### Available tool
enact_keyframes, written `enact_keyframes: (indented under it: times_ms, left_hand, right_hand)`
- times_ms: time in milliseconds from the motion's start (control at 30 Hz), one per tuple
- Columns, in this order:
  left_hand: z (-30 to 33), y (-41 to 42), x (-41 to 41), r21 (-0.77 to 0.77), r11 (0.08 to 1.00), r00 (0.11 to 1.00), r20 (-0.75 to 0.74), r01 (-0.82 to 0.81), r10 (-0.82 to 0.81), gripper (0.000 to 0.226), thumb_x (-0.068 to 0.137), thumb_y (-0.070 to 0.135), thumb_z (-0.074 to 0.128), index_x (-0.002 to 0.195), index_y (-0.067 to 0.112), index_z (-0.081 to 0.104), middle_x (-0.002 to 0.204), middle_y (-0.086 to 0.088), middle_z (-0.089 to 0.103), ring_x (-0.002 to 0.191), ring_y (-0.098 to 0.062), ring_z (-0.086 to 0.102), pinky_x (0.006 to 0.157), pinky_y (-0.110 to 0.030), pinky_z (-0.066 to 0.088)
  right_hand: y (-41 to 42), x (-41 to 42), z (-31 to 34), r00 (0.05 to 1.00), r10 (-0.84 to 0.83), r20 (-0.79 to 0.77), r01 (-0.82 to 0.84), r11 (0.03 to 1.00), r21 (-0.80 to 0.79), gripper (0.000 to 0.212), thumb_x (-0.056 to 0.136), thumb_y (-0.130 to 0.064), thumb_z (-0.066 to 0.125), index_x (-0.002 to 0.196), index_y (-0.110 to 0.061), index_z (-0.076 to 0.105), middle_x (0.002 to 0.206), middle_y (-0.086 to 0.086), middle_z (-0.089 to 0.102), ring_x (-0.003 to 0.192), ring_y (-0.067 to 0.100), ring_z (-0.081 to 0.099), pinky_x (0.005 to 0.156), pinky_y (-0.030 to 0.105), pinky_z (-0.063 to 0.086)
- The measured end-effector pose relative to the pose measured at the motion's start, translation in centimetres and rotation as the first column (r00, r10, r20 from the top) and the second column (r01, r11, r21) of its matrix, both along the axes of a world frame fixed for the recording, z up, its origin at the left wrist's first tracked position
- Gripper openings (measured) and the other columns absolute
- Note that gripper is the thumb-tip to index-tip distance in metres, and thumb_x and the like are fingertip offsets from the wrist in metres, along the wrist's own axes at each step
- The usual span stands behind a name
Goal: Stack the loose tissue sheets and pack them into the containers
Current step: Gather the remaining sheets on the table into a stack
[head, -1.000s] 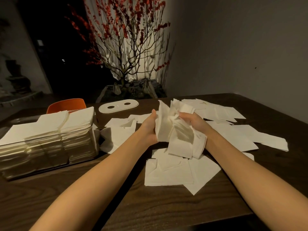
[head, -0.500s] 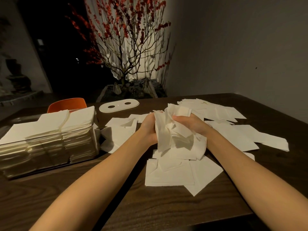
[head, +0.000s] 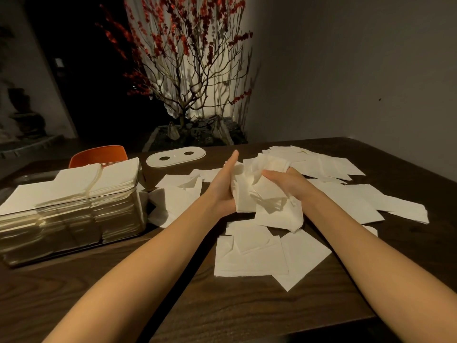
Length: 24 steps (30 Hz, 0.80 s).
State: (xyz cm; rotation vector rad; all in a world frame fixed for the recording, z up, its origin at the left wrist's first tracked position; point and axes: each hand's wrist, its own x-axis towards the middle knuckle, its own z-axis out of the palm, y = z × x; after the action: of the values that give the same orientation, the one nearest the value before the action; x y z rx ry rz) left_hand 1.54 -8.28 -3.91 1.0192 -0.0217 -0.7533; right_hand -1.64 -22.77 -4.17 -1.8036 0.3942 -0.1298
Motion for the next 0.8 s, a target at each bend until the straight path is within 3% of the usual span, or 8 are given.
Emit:
enact_keyframes:
  times_ms: [133, 300, 467, 600, 700, 800]
  left_hand:
    - [-0.04, 0.30, -0.22, -0.014, 1.000, 0.999, 0.039, 0.017, -0.016, 0.024, 0.097, 0.039, 0.048, 0.107, 0.019, 0.056, 0.085, -0.013, 0.074, 0.092, -0.031, 0.064, 0.081, -0.048, 0.048]
    - [-0.02, 0.48, 0.21, 0.030, 0.999, 1.000, 0.017, -0.012, 0.012, 0.030, 0.095, 0.048, 0.048, 0.104, 0.022, 0.057, 0.102, -0.014, 0.068, 0.099, -0.034, 0.062, 0.084, -0.053, 0.046]
    - [0.03, 0.42, 0.13, 0.049, 0.999, 1.000, 0.010, -0.010, 0.009, 0.030, 0.096, 0.050, 0.046, 0.099, 0.021, 0.056, 0.097, -0.014, 0.069, 0.093, -0.034, 0.063, 0.078, -0.053, 0.047]
    - [-0.04, 0.20, 0.36, 0.056, 0.998, 1.000, 0.007, -0.004, 0.004, 0.041, 0.091, 0.058, 0.049, 0.114, 0.024, 0.055, 0.103, -0.014, 0.069, 0.097, -0.034, 0.064, 0.080, -0.052, 0.049]
    - [-0.25, 0.34, 0.42, 0.094, 0.996, 0.998, 0.070, -0.012, 0.006, 0.024, 0.092, 0.041, 0.057, 0.107, 0.022, 0.057, 0.095, -0.013, 0.070, 0.092, -0.031, 0.065, 0.079, -0.049, 0.050]
    - [-0.33, 0.52, 0.23, 0.074, 0.997, 0.998, 0.060, -0.002, -0.003, 0.011, 0.098, 0.022, 0.048, 0.104, 0.017, 0.055, 0.098, -0.014, 0.067, 0.094, -0.032, 0.062, 0.085, -0.052, 0.046]
  right_hand:
    - [0.00, 0.14, 0.07, 1.000, -0.021, -0.021, 0.021, 1.000, -0.019, 0.031, 0.092, -0.038, 0.059, 0.119, -0.024, 0.049, 0.092, -0.004, 0.054, 0.079, 0.012, 0.053, 0.055, 0.026, 0.040]
    - [-0.56, -0.35, 0.49, 1.000, -0.013, -0.018, 0.014, 0.999, 0.039, 0.024, 0.092, -0.036, 0.059, 0.111, -0.026, 0.050, 0.086, -0.005, 0.057, 0.076, 0.013, 0.056, 0.053, 0.026, 0.041]
    - [-0.89, -0.69, 0.97, 0.999, 0.005, -0.047, -0.003, 1.000, 0.028, 0.018, 0.093, -0.035, 0.058, 0.106, -0.024, 0.052, 0.083, -0.005, 0.056, 0.071, 0.012, 0.055, 0.050, 0.022, 0.039]
    - [-0.77, -0.60, 0.79, 0.998, 0.003, -0.059, -0.002, 1.000, 0.018, 0.016, 0.092, -0.036, 0.060, 0.100, -0.024, 0.053, 0.085, -0.003, 0.057, 0.072, 0.014, 0.056, 0.050, 0.022, 0.040]
    - [-0.54, -0.48, 0.60, 0.998, 0.009, -0.063, -0.008, 1.000, 0.008, 0.027, 0.091, -0.040, 0.061, 0.110, -0.023, 0.052, 0.088, -0.002, 0.057, 0.077, 0.013, 0.055, 0.055, 0.025, 0.040]
    - [-0.33, -0.47, 0.57, 0.998, 0.000, -0.055, 0.000, 1.000, 0.005, 0.035, 0.090, -0.043, 0.060, 0.118, -0.024, 0.050, 0.090, -0.003, 0.057, 0.079, 0.013, 0.055, 0.055, 0.026, 0.039]
